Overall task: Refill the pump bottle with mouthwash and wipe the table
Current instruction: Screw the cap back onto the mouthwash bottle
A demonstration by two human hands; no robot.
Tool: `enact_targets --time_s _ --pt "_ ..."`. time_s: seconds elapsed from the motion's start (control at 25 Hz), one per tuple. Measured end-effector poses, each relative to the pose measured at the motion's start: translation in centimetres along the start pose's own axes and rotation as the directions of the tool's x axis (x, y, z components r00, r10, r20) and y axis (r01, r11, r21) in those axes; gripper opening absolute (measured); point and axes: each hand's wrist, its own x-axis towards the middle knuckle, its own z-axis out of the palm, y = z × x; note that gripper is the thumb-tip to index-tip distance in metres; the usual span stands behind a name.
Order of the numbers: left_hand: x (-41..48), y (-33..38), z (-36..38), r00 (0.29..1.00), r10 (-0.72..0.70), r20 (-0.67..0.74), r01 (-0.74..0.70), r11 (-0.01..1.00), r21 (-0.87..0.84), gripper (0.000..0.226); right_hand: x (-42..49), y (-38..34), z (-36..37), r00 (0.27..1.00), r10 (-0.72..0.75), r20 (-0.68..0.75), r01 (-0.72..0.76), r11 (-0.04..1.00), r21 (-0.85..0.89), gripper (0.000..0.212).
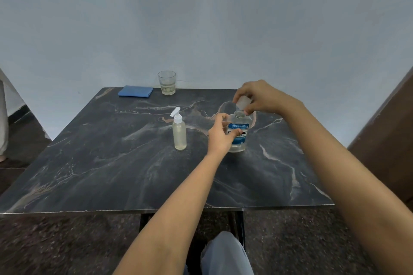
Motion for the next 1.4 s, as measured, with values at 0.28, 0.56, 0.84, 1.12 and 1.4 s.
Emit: enact_targets --time_s 0.28,0.56,0.84,1.12,1.4 --pt "0.2 0.0 -0.3 1.0 -0.01 0.024 0.009 1.0 0.013 0.047 1.0 -0.9 0.4 0.991 0.001 0.134 0.016 0.992 -0.124 0.031" --pt "0.1 0.0 -0.3 1.0 0.003 0.019 -0.003 1.0 0.027 0.045 1.6 -0.9 -0.7 0.952 0.125 0.281 -0.068 0.977 -0.203 0.054" --pt "-0.1 -0.2 -0.3 1.0 0.021 0.016 -0.022 1.0 0.015 0.043 2.1 -1.1 -0.3 0.97 0.043 0.237 0.003 0.981 -0.191 0.03" --pt "-0.5 -0.4 0.4 0.995 0.077 -0.063 -0.072 0.994 0.082 0.039 2.1 -0.9 0.8 0.976 0.036 0.217 0.065 0.896 -0.44 0.041" --pt "-0.3 -0.6 0.7 0.989 0.114 -0.096 -0.096 0.98 0.173 0.038 1.8 -1.3 3.4 0.981 0.17 -0.09 -0.192 0.823 -0.536 0.052"
